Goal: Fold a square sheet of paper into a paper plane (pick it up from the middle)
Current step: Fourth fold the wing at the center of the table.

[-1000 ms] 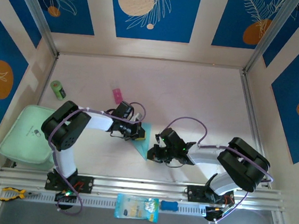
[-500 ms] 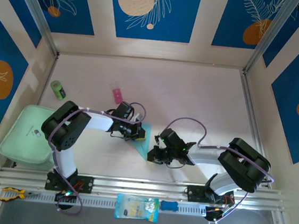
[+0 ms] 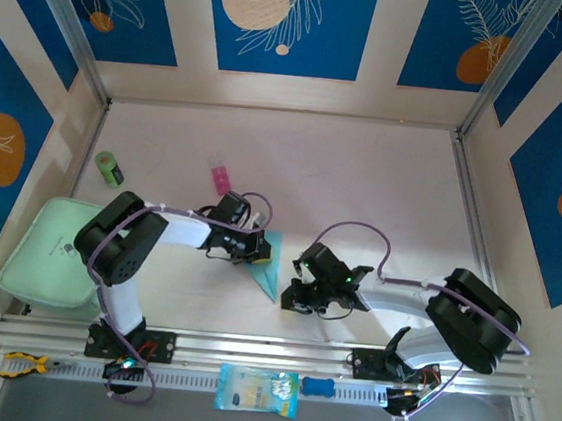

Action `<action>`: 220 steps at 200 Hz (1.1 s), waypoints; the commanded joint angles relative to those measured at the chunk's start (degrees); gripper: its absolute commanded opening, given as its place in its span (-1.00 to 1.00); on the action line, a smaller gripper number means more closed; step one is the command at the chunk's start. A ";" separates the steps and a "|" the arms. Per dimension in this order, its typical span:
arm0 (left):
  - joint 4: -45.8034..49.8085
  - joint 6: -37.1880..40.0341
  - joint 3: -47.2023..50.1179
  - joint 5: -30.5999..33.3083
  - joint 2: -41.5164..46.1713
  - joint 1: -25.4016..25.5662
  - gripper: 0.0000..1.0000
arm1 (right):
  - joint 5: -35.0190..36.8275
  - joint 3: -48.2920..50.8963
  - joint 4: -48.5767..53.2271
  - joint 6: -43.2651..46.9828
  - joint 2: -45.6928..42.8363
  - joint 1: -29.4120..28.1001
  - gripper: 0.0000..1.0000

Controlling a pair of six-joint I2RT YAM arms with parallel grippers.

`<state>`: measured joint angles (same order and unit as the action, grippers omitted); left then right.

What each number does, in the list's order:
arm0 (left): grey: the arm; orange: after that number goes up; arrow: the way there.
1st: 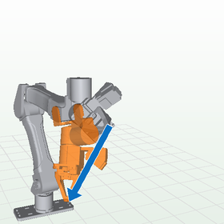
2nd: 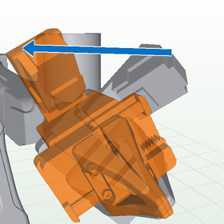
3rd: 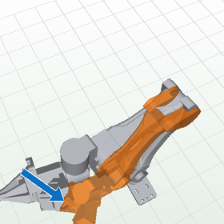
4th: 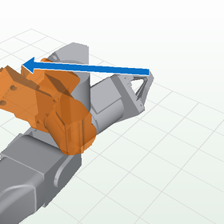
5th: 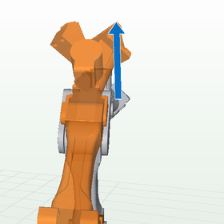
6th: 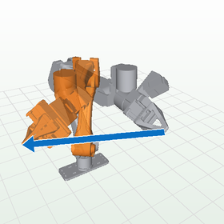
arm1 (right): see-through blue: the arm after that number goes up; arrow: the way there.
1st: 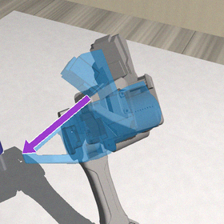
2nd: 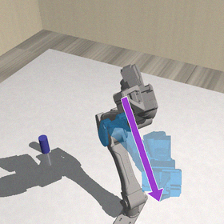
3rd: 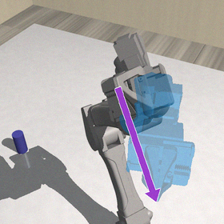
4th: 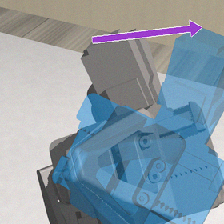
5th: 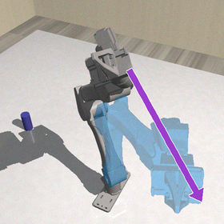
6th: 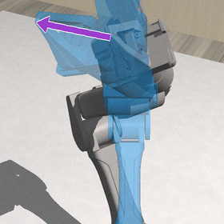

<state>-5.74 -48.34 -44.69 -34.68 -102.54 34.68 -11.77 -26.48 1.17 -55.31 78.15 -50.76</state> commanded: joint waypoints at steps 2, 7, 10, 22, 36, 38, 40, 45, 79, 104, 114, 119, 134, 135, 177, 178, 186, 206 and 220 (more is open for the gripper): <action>3.64 -1.75 3.08 6.10 0.93 -0.16 -0.91 | 1.04 -1.37 -0.35 -0.57 -3.54 1.90 -0.84; 3.41 -2.05 3.35 6.31 1.15 -0.19 -0.91 | 0.68 -1.61 -1.42 -0.78 -3.35 2.17 -0.85; 3.37 -2.21 3.45 6.43 1.32 -0.20 -0.91 | 0.43 -1.85 -1.96 -0.78 -3.20 2.17 -0.85; 3.45 -2.62 3.88 7.11 1.86 -0.20 -0.91 | -0.01 -3.45 -3.12 -0.54 -1.63 2.16 -0.87; 3.29 -2.98 4.36 7.67 2.50 -0.17 -0.91 | -0.38 -5.51 -4.90 -0.78 0.92 2.17 -0.89; 3.28 -2.94 4.41 7.67 2.58 -0.19 -0.91 | -0.58 -5.71 -5.42 -0.84 1.41 2.16 -0.88; 3.28 -3.05 4.43 7.62 2.60 -0.21 -0.91 | -0.72 -5.91 -6.01 -0.87 1.77 2.16 -0.89; 3.28 -3.08 4.51 7.63 2.62 -0.18 -0.91 | -1.20 -6.53 -7.00 -1.01 2.84 2.16 -0.89; 3.19 -2.99 4.48 7.26 2.56 -0.14 -0.91 | -1.44 -11.39 -8.23 -0.92 9.60 1.98 -0.90; 3.19 -2.83 4.26 6.95 2.26 -0.20 -0.91 | -2.27 -13.21 -9.96 -1.52 14.12 2.09 -0.91; 3.28 -2.77 4.26 7.00 2.29 -0.18 -0.91 | -2.46 -13.83 -10.23 -1.79 15.34 2.11 -0.91; 3.28 -2.81 4.26 6.99 2.31 -0.16 -0.91 | -2.47 -14.14 -10.17 -1.73 15.89 2.02 -0.91; 3.30 -2.72 4.19 7.06 2.26 -0.14 -0.91 | -2.47 -14.67 -9.56 -1.72 17.55 1.87 -0.91; 3.33 -2.72 4.18 7.03 2.26 -0.18 -0.91 | -2.47 -14.66 -9.45 -1.73 17.65 1.84 -0.91; 4.04 -2.12 3.91 7.32 2.25 -0.27 -0.91 | -1.15 -10.54 -8.20 -2.87 18.82 1.45 -0.91; 4.06 -2.12 3.86 7.33 2.25 -0.24 -0.91 | -1.15 -10.44 -8.20 -2.87 18.81 1.36 -0.91; 4.26 -1.90 3.75 7.34 2.18 -0.28 -0.91 | -1.02 -9.40 -8.28 -3.05 18.34 1.20 -0.91; 4.38 -1.85 3.74 7.53 2.04 -0.40 -0.91 | -1.64 -7.05 -9.33 -3.62 17.34 1.02 -0.91; 4.46 -1.84 3.64 7.57 1.86 -0.50 -0.91 | -1.77 -6.12 -9.38 -3.67 16.58 0.76 -0.91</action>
<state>-6.35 -50.70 -41.98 -31.27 -99.70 34.68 -12.40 -35.81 -12.14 -57.76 95.70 -48.77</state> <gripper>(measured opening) 0.050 0.053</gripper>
